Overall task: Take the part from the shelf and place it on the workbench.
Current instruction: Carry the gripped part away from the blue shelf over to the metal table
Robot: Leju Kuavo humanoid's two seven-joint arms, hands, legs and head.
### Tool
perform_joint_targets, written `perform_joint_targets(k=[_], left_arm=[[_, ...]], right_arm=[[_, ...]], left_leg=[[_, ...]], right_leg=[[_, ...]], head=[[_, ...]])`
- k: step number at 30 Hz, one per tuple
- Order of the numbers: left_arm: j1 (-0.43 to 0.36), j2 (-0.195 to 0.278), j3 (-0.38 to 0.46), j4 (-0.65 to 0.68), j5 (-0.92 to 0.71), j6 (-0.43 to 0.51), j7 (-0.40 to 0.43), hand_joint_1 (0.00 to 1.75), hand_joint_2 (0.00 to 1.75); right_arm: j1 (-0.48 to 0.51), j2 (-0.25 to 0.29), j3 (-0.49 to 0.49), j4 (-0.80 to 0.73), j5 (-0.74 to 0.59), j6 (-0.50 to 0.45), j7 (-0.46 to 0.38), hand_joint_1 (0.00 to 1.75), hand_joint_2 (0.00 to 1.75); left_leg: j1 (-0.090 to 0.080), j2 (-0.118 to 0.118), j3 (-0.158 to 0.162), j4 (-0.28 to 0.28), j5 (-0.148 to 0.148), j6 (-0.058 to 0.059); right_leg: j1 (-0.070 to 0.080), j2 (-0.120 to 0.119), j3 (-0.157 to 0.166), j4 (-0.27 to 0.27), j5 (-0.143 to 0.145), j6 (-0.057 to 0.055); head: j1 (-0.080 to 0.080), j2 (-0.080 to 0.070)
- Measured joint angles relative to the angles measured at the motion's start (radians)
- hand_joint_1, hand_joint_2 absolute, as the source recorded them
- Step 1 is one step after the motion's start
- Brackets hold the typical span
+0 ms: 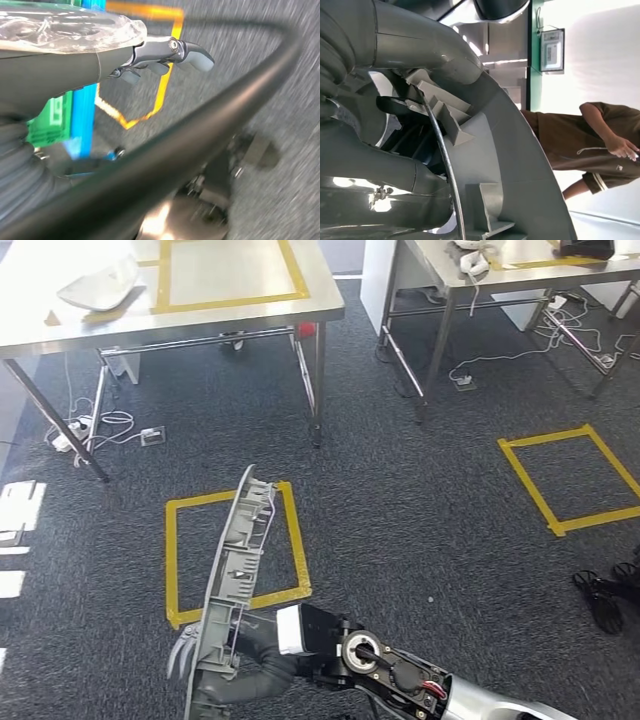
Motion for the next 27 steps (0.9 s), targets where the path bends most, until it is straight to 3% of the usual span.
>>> perform_joint_targets(k=[1,2,4,5,6,8,11,14,15,16,17,19,21,22,25,27], left_arm=[[0.000,-0.001,0.000,0.000,0.000,0.000,0.000,0.00,1.75],[0.000,-0.002,0.000,0.000,0.000,0.000,0.000,0.00,1.75],[-0.001,-0.004,0.000,0.000,0.000,0.000,0.000,0.00,1.75],[-0.001,-0.006,0.000,0.000,0.000,0.000,0.000,0.00,1.75],[-0.002,-0.007,0.000,0.000,0.000,0.000,0.000,0.00,1.75],[-0.002,-0.007,0.001,0.000,0.000,0.000,0.000,0.00,1.75],[0.000,-0.002,0.001,0.000,0.000,0.001,0.000,0.00,1.75],[-0.003,-0.002,0.001,0.000,0.000,0.002,-0.001,0.00,1.75],[-0.002,-0.002,0.001,0.000,-0.001,0.002,-0.001,0.00,1.75],[-0.001,-0.001,0.001,0.000,-0.001,0.002,-0.002,0.00,1.75],[0.000,-0.001,0.001,0.000,-0.002,0.002,-0.002,0.00,1.75],[0.001,0.000,0.000,0.000,-0.006,0.005,-0.004,0.00,1.75],[0.003,-0.001,0.000,0.000,-0.008,0.008,-0.005,0.00,1.75],[0.004,-0.002,0.000,0.000,-0.007,0.009,-0.005,0.00,1.75],[0.003,-0.003,0.001,0.000,-0.004,0.005,-0.003,0.00,1.75],[0.003,-0.003,0.001,0.000,-0.004,0.005,-0.004,0.00,1.75]], right_arm=[[0.001,0.000,0.000,0.001,-0.001,0.001,0.000,1.75,1.75],[0.002,0.000,0.000,0.001,-0.002,0.002,0.000,1.75,1.75],[0.002,0.000,0.000,0.001,-0.003,0.002,0.000,1.75,1.75],[0.002,0.000,0.000,0.001,-0.003,0.003,0.000,1.75,1.75],[0.001,0.000,0.001,0.002,-0.003,0.003,0.000,1.75,1.75],[0.000,0.000,0.001,0.002,-0.003,0.003,-0.001,1.75,1.75],[-0.001,0.001,0.001,0.002,-0.004,0.003,-0.001,1.75,1.75],[-0.002,0.001,0.001,0.002,-0.006,0.003,-0.001,1.75,1.75],[-0.001,0.001,0.001,0.003,-0.008,0.003,0.000,1.75,1.75],[0.000,0.001,0.001,0.003,-0.009,0.004,0.001,1.75,1.75],[0.002,0.001,0.002,0.003,-0.010,0.004,0.002,1.75,1.75],[0.003,0.001,0.002,0.003,-0.011,0.004,0.003,1.75,1.75],[0.004,0.002,0.002,0.003,-0.011,0.004,0.003,1.75,1.75],[0.004,0.002,0.002,0.003,-0.011,0.004,0.003,1.75,1.75],[0.005,0.001,0.002,0.003,-0.012,0.004,0.003,1.75,1.75],[0.005,0.001,0.002,0.003,-0.013,0.004,0.003,1.75,1.75]], left_leg=[[-0.003,-0.006,0.003,0.000,-0.002,0.001],[-0.005,-0.013,0.007,0.000,-0.003,0.002],[-0.007,-0.026,0.017,0.000,-0.008,-0.001],[-0.008,-0.032,0.019,0.001,-0.010,-0.003],[-0.008,-0.036,0.018,0.002,-0.010,-0.007],[-0.006,-0.042,0.012,-0.001,-0.006,-0.017],[-0.005,-0.031,-0.001,0.022,-0.023,-0.032],[0.002,-0.009,-0.093,0.203,-0.107,-0.047],[0.006,-0.007,-0.124,0.258,-0.123,-0.053],[0.010,-0.005,-0.137,0.279,-0.121,-0.058],[0.014,-0.003,-0.128,0.258,-0.099,-0.064],[0.025,0.003,-0.060,0.124,-0.035,-0.076],[0.029,0.002,-0.006,0.020,-0.003,-0.073],[0.028,0.000,0.002,0.005,-0.004,-0.067],[0.020,-0.003,0.004,0.005,-0.006,-0.052],[0.016,-0.004,0.005,0.006,-0.008,-0.046]], right_leg=[[0.002,0.001,-0.009,0.010,0.010,-0.002],[0.003,0.003,0.004,-0.024,0.042,-0.006],[0.007,0.015,0.065,-0.163,0.121,-0.019],[0.009,0.023,0.092,-0.225,0.145,-0.025],[0.012,0.030,0.112,-0.262,0.153,-0.030],[0.014,0.032,0.123,-0.284,0.148,-0.037],[0.005,0.021,0.139,-0.312,0.160,-0.050],[0.001,0.006,0.144,-0.323,0.165,-0.055],[0.001,0.002,0.143,-0.323,0.165,-0.054],[-0.001,-0.001,0.143,-0.323,0.163,-0.052],[-0.004,-0.002,0.144,-0.322,0.162,-0.049],[-0.010,-0.003,0.144,-0.314,0.154,-0.036],[-0.010,-0.001,0.140,-0.301,0.143,-0.021],[-0.008,0.001,0.138,-0.297,0.138,-0.022],[-0.009,0.002,0.141,-0.298,0.137,-0.045],[-0.011,0.002,0.145,-0.304,0.140,-0.042]], head=[[0.002,0.000],[0.003,0.000],[0.004,0.000],[0.002,0.000],[0.003,0.000],[0.002,0.000],[-0.005,0.000],[-0.021,0.000],[-0.022,0.000],[-0.023,0.000],[-0.024,0.000],[-0.025,0.000],[-0.026,0.000],[-0.023,0.000],[-0.011,0.000],[-0.007,0.000]])
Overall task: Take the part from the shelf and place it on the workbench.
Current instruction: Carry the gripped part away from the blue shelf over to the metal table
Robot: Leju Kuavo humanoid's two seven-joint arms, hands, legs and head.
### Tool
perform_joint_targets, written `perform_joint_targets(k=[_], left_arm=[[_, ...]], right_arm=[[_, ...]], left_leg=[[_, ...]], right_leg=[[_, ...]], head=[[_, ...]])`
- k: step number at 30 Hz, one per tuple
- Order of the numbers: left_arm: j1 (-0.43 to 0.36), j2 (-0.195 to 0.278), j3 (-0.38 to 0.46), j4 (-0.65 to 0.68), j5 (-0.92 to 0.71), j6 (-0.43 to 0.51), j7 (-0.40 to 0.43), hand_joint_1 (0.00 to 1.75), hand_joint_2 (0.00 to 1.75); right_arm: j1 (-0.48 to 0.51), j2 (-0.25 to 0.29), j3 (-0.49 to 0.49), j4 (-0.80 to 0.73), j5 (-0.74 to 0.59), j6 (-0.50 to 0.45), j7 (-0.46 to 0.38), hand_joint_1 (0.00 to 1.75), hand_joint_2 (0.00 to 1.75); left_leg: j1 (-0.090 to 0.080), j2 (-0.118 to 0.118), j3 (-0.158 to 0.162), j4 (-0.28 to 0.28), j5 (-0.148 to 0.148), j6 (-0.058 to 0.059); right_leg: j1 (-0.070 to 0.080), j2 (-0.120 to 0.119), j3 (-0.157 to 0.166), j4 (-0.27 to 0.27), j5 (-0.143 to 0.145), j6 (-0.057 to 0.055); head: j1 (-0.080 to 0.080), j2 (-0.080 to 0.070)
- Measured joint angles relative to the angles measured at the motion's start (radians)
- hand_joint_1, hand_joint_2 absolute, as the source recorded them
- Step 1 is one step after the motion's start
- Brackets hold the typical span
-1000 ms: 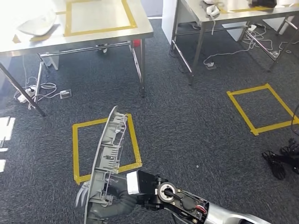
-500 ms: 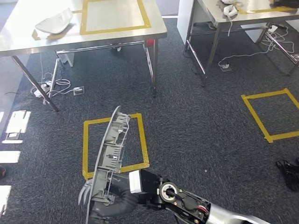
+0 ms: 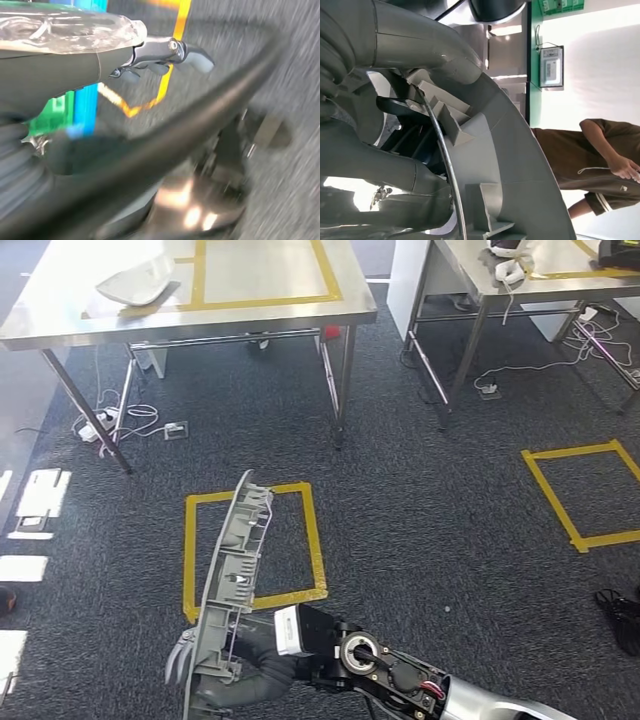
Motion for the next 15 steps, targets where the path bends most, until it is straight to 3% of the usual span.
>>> perform_joint_targets(k=[8,15], left_arm=[[0.000,0.002,0.000,0.000,-0.017,-0.011,-0.007,0.00,1.75],[-0.001,0.010,0.000,0.000,-0.042,-0.026,-0.019,0.00,1.75]], right_arm=[[0.015,-0.001,-0.004,-0.004,0.008,-0.013,0.001,1.75,1.75],[0.050,-0.012,-0.015,-0.025,0.024,-0.040,-0.002,1.75,1.75]], left_leg=[[-0.004,0.000,0.000,0.002,-0.004,0.010],[-0.004,0.001,0.002,0.001,-0.004,0.011]], right_leg=[[-0.001,0.000,0.008,-0.014,0.002,0.031],[0.000,0.000,0.008,-0.014,0.000,0.038]], head=[[0.005,0.000],[0.000,0.000]])
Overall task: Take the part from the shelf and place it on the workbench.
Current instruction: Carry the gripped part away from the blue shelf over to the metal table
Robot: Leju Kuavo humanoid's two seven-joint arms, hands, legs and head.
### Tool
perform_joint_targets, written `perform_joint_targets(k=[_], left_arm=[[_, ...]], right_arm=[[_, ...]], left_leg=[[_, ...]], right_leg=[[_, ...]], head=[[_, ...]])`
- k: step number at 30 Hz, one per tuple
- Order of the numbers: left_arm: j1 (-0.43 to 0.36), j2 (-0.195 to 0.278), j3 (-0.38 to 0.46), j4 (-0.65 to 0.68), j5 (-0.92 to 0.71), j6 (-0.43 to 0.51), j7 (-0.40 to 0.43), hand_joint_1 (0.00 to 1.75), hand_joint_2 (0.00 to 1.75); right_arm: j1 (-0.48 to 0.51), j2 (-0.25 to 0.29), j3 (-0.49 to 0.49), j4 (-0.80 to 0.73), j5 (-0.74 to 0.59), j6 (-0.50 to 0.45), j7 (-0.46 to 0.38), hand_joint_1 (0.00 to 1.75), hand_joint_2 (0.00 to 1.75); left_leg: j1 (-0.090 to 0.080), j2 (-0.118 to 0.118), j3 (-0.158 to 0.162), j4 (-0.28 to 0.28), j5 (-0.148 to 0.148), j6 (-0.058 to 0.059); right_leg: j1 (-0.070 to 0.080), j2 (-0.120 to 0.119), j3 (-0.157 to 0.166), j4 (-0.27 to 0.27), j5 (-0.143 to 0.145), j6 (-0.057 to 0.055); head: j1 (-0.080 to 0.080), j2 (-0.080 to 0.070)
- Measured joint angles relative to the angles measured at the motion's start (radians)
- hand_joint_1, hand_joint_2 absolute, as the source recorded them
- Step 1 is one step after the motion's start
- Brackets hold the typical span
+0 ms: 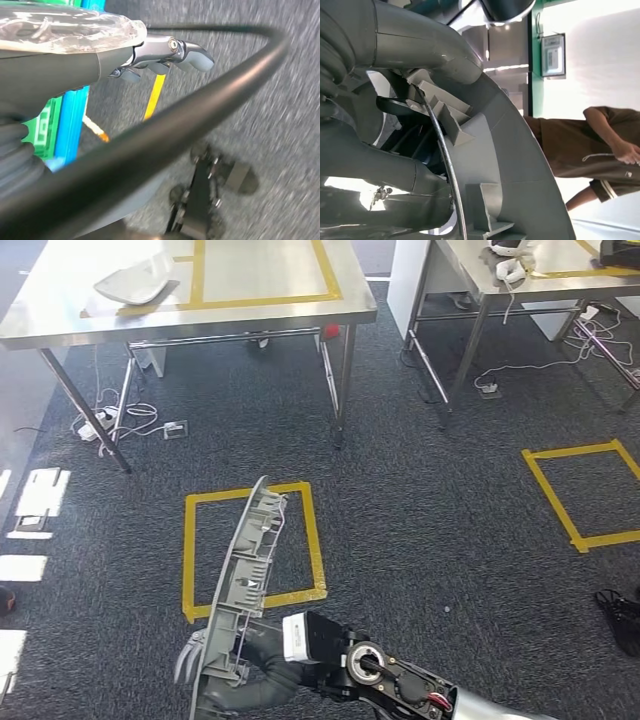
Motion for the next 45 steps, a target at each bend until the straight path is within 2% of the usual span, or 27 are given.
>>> perform_joint_targets(k=[14,16,18,19,20,22,23,24,25,26,27,28,29,30,32,33,34,35,37,38,39,40,42,43,44,45], left_arm=[[0.000,0.009,0.000,0.000,0.009,-0.003,0.026,0.00,1.75],[0.000,0.015,0.000,0.000,0.011,-0.002,0.029,0.00,1.75],[0.001,0.017,0.000,0.000,0.015,-0.001,0.031,0.00,1.75],[0.001,0.015,0.000,0.000,0.017,0.000,0.032,0.00,1.75],[0.001,0.012,0.000,0.000,0.019,0.001,0.032,0.00,1.75],[-0.001,0.009,0.000,0.000,0.022,0.002,0.033,0.00,1.75],[-0.002,0.007,0.000,0.000,0.023,0.003,0.033,0.00,1.75],[-0.002,0.003,0.000,0.000,0.025,0.005,0.034,0.00,1.75],[-0.002,0.000,0.000,0.000,0.028,0.008,0.036,0.00,1.75],[-0.002,-0.004,0.001,0.000,0.032,0.011,0.038,0.00,1.75],[-0.002,-0.001,0.002,0.000,0.036,0.015,0.040,0.00,1.75],[-0.003,0.001,0.004,0.000,0.039,0.017,0.042,0.00,1.75],[-0.004,0.005,0.006,0.000,0.041,0.020,0.043,0.00,1.75],[-0.005,0.009,0.008,0.000,0.042,0.022,0.044,0.00,1.75],[-0.005,0.008,0.010,0.000,0.044,0.023,0.046,0.00,1.75],[-0.005,0.008,0.011,0.000,0.045,0.023,0.047,0.00,1.75],[-0.006,0.008,0.012,0.000,0.046,0.023,0.048,0.00,1.75],[-0.007,0.009,0.014,0.000,0.047,0.023,0.048,0.00,1.75],[-0.007,0.009,0.017,0.000,0.048,0.024,0.049,0.00,1.75],[-0.007,0.009,0.018,0.000,0.049,0.024,0.049,0.00,1.75],[-0.005,0.009,0.018,0.000,0.048,0.024,0.049,0.00,1.75],[-0.004,0.009,0.018,0.000,0.048,0.023,0.048,0.00,1.75],[-0.004,0.010,0.018,0.000,0.040,0.023,0.045,0.00,1.75],[-0.003,0.013,0.018,0.000,0.037,0.023,0.043,0.00,1.75],[-0.003,0.015,0.018,0.000,0.034,0.023,0.042,0.00,1.75],[-0.002,0.016,0.018,0.000,0.034,0.021,0.041,0.00,1.75]], right_arm=[[0.002,-0.010,0.001,-0.015,-0.017,-0.011,-0.001,1.75,1.75],[-0.001,-0.008,0.002,-0.015,-0.020,-0.008,0.000,1.75,1.75],[-0.005,-0.006,0.004,-0.015,-0.023,-0.002,0.000,1.75,1.75],[-0.008,-0.006,0.005,-0.015,-0.025,0.001,-0.001,1.75,1.75],[-0.010,-0.005,0.006,-0.014,-0.026,0.005,-0.002,1.75,1.75],[-0.013,-0.006,0.008,-0.011,-0.028,0.011,-0.004,1.75,1.75],[-0.013,-0.006,0.009,-0.009,-0.029,0.014,-0.005,1.75,1.75],[-0.013,-0.006,0.010,-0.005,-0.030,0.019,-0.007,1.75,1.75],[-0.013,-0.006,0.012,-0.001,-0.031,0.026,-0.010,1.75,1.75],[-0.014,-0.006,0.014,0.002,-0.031,0.033,-0.013,1.75,1.75],[-0.017,-0.006,0.016,0.007,-0.031,0.041,-0.017,1.75,1.75],[-0.020,-0.004,0.018,0.011,-0.031,0.047,-0.021,1.75,1.75],[-0.023,-0.002,0.019,0.015,-0.031,0.051,-0.024,1.75,1.75],[-0.026,0.000,0.020,0.019,-0.031,0.054,-0.026,1.75,1.75],[-0.030,0.004,0.021,0.026,-0.030,0.058,-0.027,1.75,1.75],[-0.032,0.006,0.022,0.028,-0.031,0.059,-0.027,1.75,1.75],[-0.036,0.008,0.022,0.031,-0.031,0.060,-0.027,1.75,1.75],[-0.040,0.010,0.022,0.033,-0.032,0.061,-0.028,1.75,1.75],[-0.048,0.013,0.022,0.040,-0.032,0.063,-0.028,1.75,1.75],[-0.049,0.014,0.022,0.043,-0.032,0.064,-0.028,1.75,1.75],[-0.050,0.015,0.023,0.047,-0.033,0.064,-0.029,1.75,1.75],[-0.051,0.016,0.023,0.051,-0.034,0.065,-0.029,1.75,1.75],[-0.055,0.020,0.024,0.058,-0.037,0.066,-0.032,1.75,1.75],[-0.058,0.021,0.024,0.062,-0.038,0.066,-0.034,1.75,1.75],[-0.061,0.022,0.023,0.064,-0.038,0.066,-0.036,1.75,1.75],[-0.063,0.023,0.022,0.067,-0.038,0.065,-0.038,1.75,1.75]], left_leg=[[-0.001,0.000,0.004,-0.004,0.000,0.000],[-0.004,-0.001,0.009,-0.011,0.000,0.011],[0.000,0.001,0.030,-0.045,0.011,0.025],[0.003,0.003,0.043,-0.064,0.018,0.029],[0.005,0.005,0.053,-0.075,0.022,0.030],[0.005,0.005,0.061,-0.079,0.020,0.030],[0.005,0.003,0.063,-0.078,0.017,0.027],[0.008,0.001,0.067,-0.076,0.013,0.021],[0.013,-0.002,0.070,-0.072,0.008,0.014],[0.018,-0.005,0.074,-0.065,0.000,0.004],[0.020,-0.009,0.074,-0.056,-0.008,-0.008],[0.021,-0.013,0.070,-0.043,-0.016,-0.018],[0.021,-0.015,0.065,-0.035,-0.020,-0.028],[0.019,-0.017,0.060,-0.031,-0.021,-0.034],[0.023,-0.017,0.059,-0.033,-0.021,-0.043],[0.024,-0.013,0.055,-0.022,-0.028,-0.044],[0.024,-0.007,0.037,0.013,-0.045,-0.044],[0.022,-0.002,0.005,0.072,-0.071,-0.042],[0.016,0.002,-0.087,0.229,-0.125,-0.036],[0.014,0.002,-0.123,0.283,-0.133,-0.032],[0.012,0.002,-0.141,0.299,-0.122,-0.027],[0.010,0.002,-0.137,0.271,-0.091,-0.021],[0.005,0.003,-0.082,0.133,-0.011,-0.007],[0.000,0.003,-0.054,0.070,0.012,-0.002],[-0.005,0.003,-0.037,0.031,0.020,0.001],[-0.009,0.003,-0.031,0.016,0.016,0.004]], right_leg=[[-0.001,0.000,0.002,-0.001,0.000,0.003],[-0.004,-0.001,0.008,-0.013,0.005,0.012],[-0.007,-0.001,0.006,-0.007,-0.002,0.018],[-0.005,0.000,-0.010,0.025,-0.020,0.016],[-0.004,0.001,-0.038,0.082,-0.047,0.013],[-0.001,0.002,-0.114,0.224,-0.099,0.011],[-0.001,0.002,-0.142,0.269,-0.104,0.013],[-0.003,0.002,-0.152,0.275,-0.088,0.016],[-0.006,0.001,-0.142,0.239,-0.052,0.020],[-0.012,0.002,-0.116,0.173,-0.010,0.026],[-0.014,0.005,-0.090,0.110,0.017,0.033],[-0.016,0.010,-0.068,0.066,0.030,0.032],[-0.016,0.014,-0.059,0.046,0.030,0.027],[-0.013,0.018,-0.059,0.048,0.021,0.018],[-0.011,0.017,-0.060,0.052,0.018,-0.003],[-0.009,0.016,-0.058,0.051,0.017,-0.011],[-0.008,0.014,-0.056,0.050,0.016,-0.018],[-0.006,0.012,-0.053,0.048,0.015,-0.024],[0.000,0.008,-0.051,0.048,0.010,-0.032],[0.003,0.006,-0.050,0.048,0.008,-0.036],[0.006,0.006,-0.047,0.048,0.005,-0.038],[0.008,0.006,-0.042,0.048,0.002,-0.040],[0.010,0.007,-0.031,0.048,-0.006,-0.038],[0.012,0.008,-0.029,0.048,-0.010,-0.035],[0.013,0.010,-0.027,0.047,-0.013,-0.030],[0.013,0.011,-0.027,0.044,-0.015,-0.024]], head=[[-0.003,0.000],[-0.006,0.000],[-0.006,0.000],[-0.005,0.000],[-0.001,0.000],[0.004,0.000],[0.006,0.000],[0.009,0.000],[0.010,0.000],[0.013,0.000],[0.019,0.000],[0.025,0.000],[0.027,0.000],[0.025,0.000],[0.010,0.000],[0.002,0.000],[-0.005,0.000],[-0.011,0.000],[-0.020,0.000],[-0.022,0.000],[-0.022,0.000],[-0.023,0.000],[-0.022,0.000],[-0.023,0.000],[-0.023,0.000],[-0.023,0.000]])
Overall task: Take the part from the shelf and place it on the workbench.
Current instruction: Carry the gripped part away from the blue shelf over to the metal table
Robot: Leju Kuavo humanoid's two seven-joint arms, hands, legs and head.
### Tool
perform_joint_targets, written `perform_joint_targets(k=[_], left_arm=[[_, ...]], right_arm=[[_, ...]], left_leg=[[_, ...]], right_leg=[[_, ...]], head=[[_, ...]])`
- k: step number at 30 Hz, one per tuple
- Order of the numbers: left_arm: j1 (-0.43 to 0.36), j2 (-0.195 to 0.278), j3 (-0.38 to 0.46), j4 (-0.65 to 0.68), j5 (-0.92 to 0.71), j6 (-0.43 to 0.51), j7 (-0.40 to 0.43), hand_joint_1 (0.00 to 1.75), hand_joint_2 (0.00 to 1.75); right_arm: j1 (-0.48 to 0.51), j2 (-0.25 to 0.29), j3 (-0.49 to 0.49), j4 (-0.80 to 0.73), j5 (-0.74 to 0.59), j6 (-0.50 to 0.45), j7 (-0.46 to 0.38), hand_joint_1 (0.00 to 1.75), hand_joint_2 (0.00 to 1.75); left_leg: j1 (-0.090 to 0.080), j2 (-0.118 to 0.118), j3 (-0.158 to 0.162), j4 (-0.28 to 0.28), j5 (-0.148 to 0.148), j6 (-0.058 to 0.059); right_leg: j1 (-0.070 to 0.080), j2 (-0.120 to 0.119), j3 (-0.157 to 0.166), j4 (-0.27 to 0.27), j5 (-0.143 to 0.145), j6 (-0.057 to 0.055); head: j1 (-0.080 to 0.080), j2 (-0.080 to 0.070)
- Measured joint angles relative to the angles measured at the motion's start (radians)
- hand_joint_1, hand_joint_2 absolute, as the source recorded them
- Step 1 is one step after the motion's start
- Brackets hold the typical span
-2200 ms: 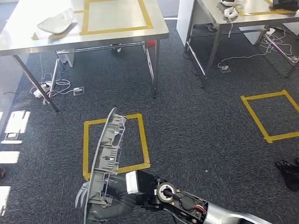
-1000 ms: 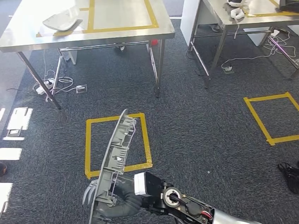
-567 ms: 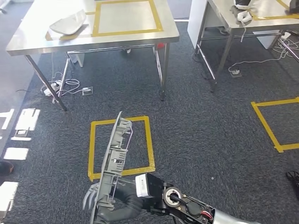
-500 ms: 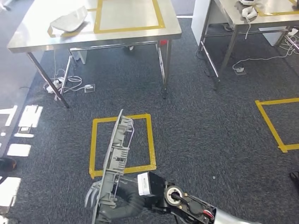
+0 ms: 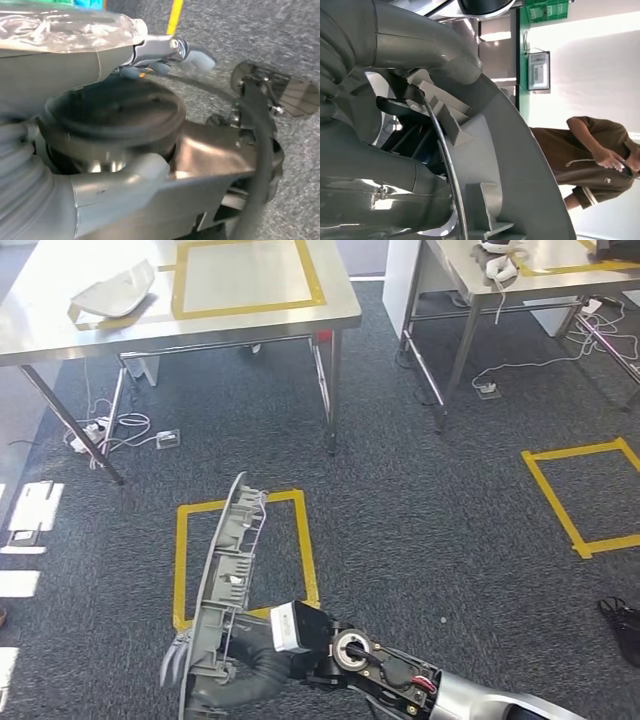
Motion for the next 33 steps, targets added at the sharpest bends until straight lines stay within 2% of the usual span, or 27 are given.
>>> perform_joint_targets(k=[3,4,5,7,8,9,10,12,13,14,16,18,19,20,22,23,24,25,26,27,28,29,30,33], left_arm=[[0.001,0.002,0.000,0.000,-0.001,-0.004,-0.004,0.00,1.75],[0.001,0.002,0.000,0.000,-0.002,-0.004,-0.005,0.00,1.75],[0.001,0.001,0.000,0.000,-0.003,-0.004,-0.006,0.00,1.75],[0.001,-0.002,0.000,0.000,-0.005,-0.005,-0.008,0.00,1.75],[0.001,-0.003,0.000,0.000,-0.005,-0.005,-0.009,0.00,1.75],[0.001,-0.005,0.000,0.000,-0.005,-0.005,-0.010,0.00,1.75],[0.002,-0.006,0.000,0.000,-0.005,-0.005,-0.010,0.00,1.75],[0.002,-0.008,0.000,0.000,-0.006,-0.005,-0.012,0.00,1.75],[0.002,-0.009,0.000,0.000,-0.006,-0.005,-0.012,0.00,1.75],[0.001,-0.010,0.000,0.000,-0.006,-0.005,-0.013,0.00,1.75],[-0.001,-0.011,0.000,0.000,-0.007,-0.005,-0.017,0.00,1.75],[-0.001,-0.010,0.000,0.000,-0.008,-0.005,-0.022,0.00,1.75],[-0.002,-0.009,0.000,0.000,-0.008,-0.005,-0.023,0.00,1.75],[-0.003,-0.009,0.000,0.000,-0.008,-0.005,-0.024,0.00,1.75],[-0.003,-0.009,0.001,0.000,-0.008,-0.006,-0.025,0.00,1.75],[-0.002,-0.009,0.001,0.000,-0.007,-0.006,-0.025,0.00,1.75],[-0.001,-0.009,0.001,0.000,-0.006,-0.006,-0.024,0.00,1.75],[0.001,-0.009,0.001,0.000,-0.005,-0.006,-0.024,0.00,1.75],[0.002,-0.008,0.001,0.000,-0.005,-0.006,-0.024,0.00,1.75],[0.002,-0.008,0.001,0.000,-0.006,-0.004,-0.024,0.00,1.75],[0.003,-0.011,0.000,0.000,-0.008,-0.001,-0.025,0.00,1.75],[0.004,-0.012,0.000,0.000,-0.008,-0.001,-0.025,0.00,1.75],[0.005,-0.012,0.000,0.000,-0.008,0.000,-0.024,0.00,1.75],[0.005,-0.011,0.000,-0.001,-0.004,-0.005,-0.023,0.00,1.75]], right_arm=[[-0.001,0.001,-0.001,0.006,0.001,-0.001,-0.005,1.75,1.75],[-0.001,0.001,-0.001,0.007,0.002,-0.001,-0.006,1.75,1.75],[-0.001,0.002,-0.001,0.008,0.004,-0.001,-0.006,1.75,1.75],[0.000,0.001,-0.002,0.011,0.007,-0.002,-0.007,1.75,1.75],[0.001,0.001,-0.002,0.013,0.008,-0.002,-0.007,1.75,1.75],[0.002,0.001,-0.002,0.015,0.009,-0.003,-0.006,1.75,1.75],[0.003,0.001,-0.002,0.017,0.010,-0.003,-0.005,1.75,1.75],[0.004,0.001,-0.003,0.019,0.011,-0.003,-0.005,1.75,1.75],[0.004,0.001,-0.003,0.019,0.012,-0.003,-0.004,1.75,1.75],[0.003,0.001,-0.003,0.020,0.013,-0.004,-0.004,1.75,1.75],[0.002,0.001,-0.004,0.020,0.016,-0.006,0.000,1.75,1.75],[0.002,0.002,-0.005,0.020,0.019,-0.008,0.004,1.75,1.75],[0.002,0.002,-0.006,0.019,0.019,-0.008,0.006,1.75,1.75],[0.001,0.002,-0.006,0.019,0.019,-0.009,0.007,1.75,1.75],[0.000,0.002,-0.008,0.019,0.019,-0.011,0.012,1.75,1.75],[0.000,0.002,-0.009,0.019,0.019,-0.011,0.014,1.75,1.75],[0.001,0.002,-0.009,0.019,0.019,-0.011,0.017,1.75,1.75],[0.001,0.002,-0.009,0.019,0.019,-0.010,0.019,1.75,1.75],[0.001,0.002,-0.009,0.019,0.019,-0.009,0.020,1.75,1.75],[0.001,0.002,-0.009,0.019,0.019,-0.009,0.021,1.75,1.75],[0.001,0.002,-0.009,0.019,0.019,-0.009,0.022,1.75,1.75],[0.000,0.003,-0.009,0.019,0.018,-0.009,0.022,1.75,1.75],[0.000,0.003,-0.009,0.018,0.018,-0.009,0.022,1.75,1.75],[-0.001,0.004,-0.009,0.017,0.017,-0.007,0.022,1.75,1.75]], left_leg=[[-0.001,-0.002,0.010,-0.015,-0.004,0.013],[0.000,-0.002,0.017,-0.021,-0.005,0.018],[0.002,-0.001,0.025,-0.025,-0.007,0.024],[-0.003,0.001,0.038,-0.026,-0.016,0.034],[-0.005,0.001,0.044,-0.026,-0.021,0.037],[-0.007,0.001,0.052,-0.026,-0.027,0.038],[-0.008,-0.001,0.061,-0.026,-0.034,0.038],[-0.009,-0.005,0.083,-0.026,-0.049,0.034],[-0.010,-0.007,0.091,-0.025,-0.055,0.031],[-0.012,-0.008,0.095,-0.024,-0.060,0.026],[-0.013,-0.008,0.095,-0.026,-0.064,0.017],[-0.012,-0.005,0.098,-0.026,-0.070,0.007],[-0.012,-0.004,0.092,-0.008,-0.080,0.003],[-0.011,-0.003,0.074,0.032,-0.099,-0.001],[-0.007,-0.001,-0.006,0.166,-0.146,-0.009],[-0.003,-0.001,-0.050,0.230,-0.160,-0.013],[0.001,-0.001,-0.082,0.263,-0.156,-0.018],[0.005,-0.001,-0.094,0.258,-0.131,-0.022],[0.010,0.000,-0.083,0.209,-0.086,-0.027],[0.016,0.002,-0.058,0.135,-0.038,-0.033],[0.017,0.003,-0.030,0.068,-0.006,-0.038],[0.018,0.003,-0.009,0.020,0.012,-0.037],[0.015,0.002,0.002,-0.003,0.012,-0.033],[0.007,-0.002,0.011,-0.006,-0.005,-0.004]], right_leg=[[-0.002,-0.001,0.002,-0.002,-0.010,0.018],[-0.002,-0.002,-0.007,0.020,-0.023,0.021],[-0.001,-0.002,-0.028,0.065,-0.046,0.022],[0.002,-0.002,-0.100,0.207,-0.100,0.022],[0.003,-0.002,-0.135,0.266,-0.113,0.022],[0.005,-0.002,-0.155,0.291,-0.105,0.021],[0.006,-0.002,-0.155,0.274,-0.077,0.020],[0.007,-0.002,-0.107,0.146,0.011,0.013],[0.010,-0.001,-0.079,0.083,0.041,0.009],[0.012,-0.001,-0.056,0.036,0.053,0.003],[0.018,0.001,-0.038,0.007,0.045,-0.006],[0.014,0.002,-0.025,-0.007,0.042,-0.015],[0.011,0.001,-0.016,-0.016,0.041,-0.019],[0.006,-0.001,-0.006,-0.025,0.040,-0.024],[0.004,-0.005,0.005,-0.031,0.034,-0.029],[0.003,-0.006,0.008,-0.031,0.030,-0.029],[0.001,-0.006,0.013,-0.031,0.025,-0.028],[-0.002,-0.006,0.019,-0.031,0.019,-0.025],[-0.006,-0.005,0.028,-0.030,0.012,-0.020],[-0.009,-0.004,0.036,-0.028,0.003,-0.013],[-0.011,-0.002,0.040,-0.026,-0.005,-0.005],[-0.010,0.000,0.041,-0.024,-0.013,0.004],[-0.008,0.001,0.041,-0.024,-0.019,0.010],[-0.012,0.002,0.050,-0.030,-0.030,0.028]], head=[[0.004,0.000],[0.007,0.000],[0.013,0.000],[0.022,0.000],[0.025,0.000],[0.027,0.000],[0.028,0.000],[0.031,0.000],[0.031,0.000],[0.030,0.000],[0.025,0.000],[0.022,0.000],[0.018,0.000],[0.012,0.000],[0.003,0.000],[0.001,0.000],[0.001,0.000],[0.000,0.000],[0.000,0.000],[-0.001,0.000],[-0.003,0.000],[-0.004,0.000],[-0.003,0.000],[0.006,0.000]])
